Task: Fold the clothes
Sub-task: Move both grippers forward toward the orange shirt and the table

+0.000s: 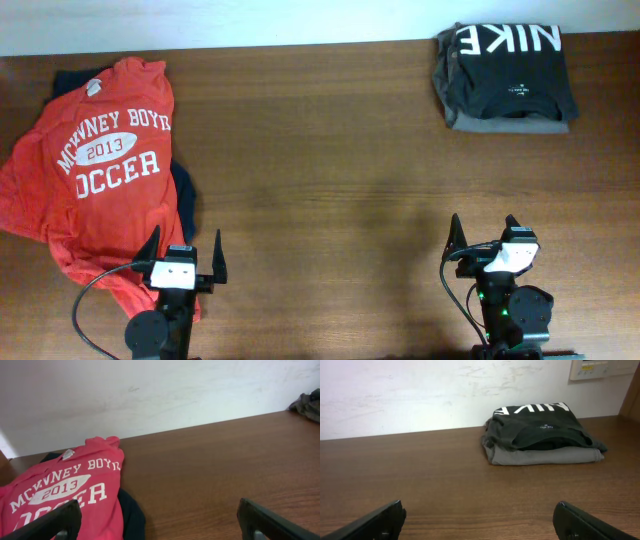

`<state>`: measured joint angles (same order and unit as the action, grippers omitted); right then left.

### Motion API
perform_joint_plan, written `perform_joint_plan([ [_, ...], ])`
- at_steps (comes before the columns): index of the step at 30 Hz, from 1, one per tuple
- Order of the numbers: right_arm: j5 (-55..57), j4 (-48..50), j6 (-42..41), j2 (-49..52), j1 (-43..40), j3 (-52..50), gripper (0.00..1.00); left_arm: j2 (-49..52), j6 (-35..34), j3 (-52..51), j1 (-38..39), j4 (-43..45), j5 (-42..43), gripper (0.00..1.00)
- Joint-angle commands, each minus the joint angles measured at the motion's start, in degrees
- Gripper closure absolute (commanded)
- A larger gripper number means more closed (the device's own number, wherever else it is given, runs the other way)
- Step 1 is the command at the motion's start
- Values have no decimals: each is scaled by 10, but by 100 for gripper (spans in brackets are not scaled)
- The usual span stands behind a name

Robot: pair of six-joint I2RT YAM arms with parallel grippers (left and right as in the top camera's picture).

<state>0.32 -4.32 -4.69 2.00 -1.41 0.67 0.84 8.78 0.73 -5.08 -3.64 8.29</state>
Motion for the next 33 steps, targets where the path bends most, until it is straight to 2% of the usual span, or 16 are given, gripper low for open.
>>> perform_joint_plan([
  [1,-1,-3,0,-3,-1,-3,1,-5,-3,-2,-3,-3,-2,1],
  [13,-2,6,-1,-3,-1,-3,1,-5,-3,-2,-3,-3,-2,1],
  [21,-77,64,0,-3,-1,7,1,-5,-8,9,-3,0,-2,1],
  [27,-105,32,0,-3,-1,52,1,18,-16,77,-3,-50,-14,1],
  [29,-105,10,0,2,-1,73,1,44,-16,116,-3,-89,-31,1],
  [33,-114,-40,0,38,-1,126,1,104,-17,167,-3,-93,-32,1],
])
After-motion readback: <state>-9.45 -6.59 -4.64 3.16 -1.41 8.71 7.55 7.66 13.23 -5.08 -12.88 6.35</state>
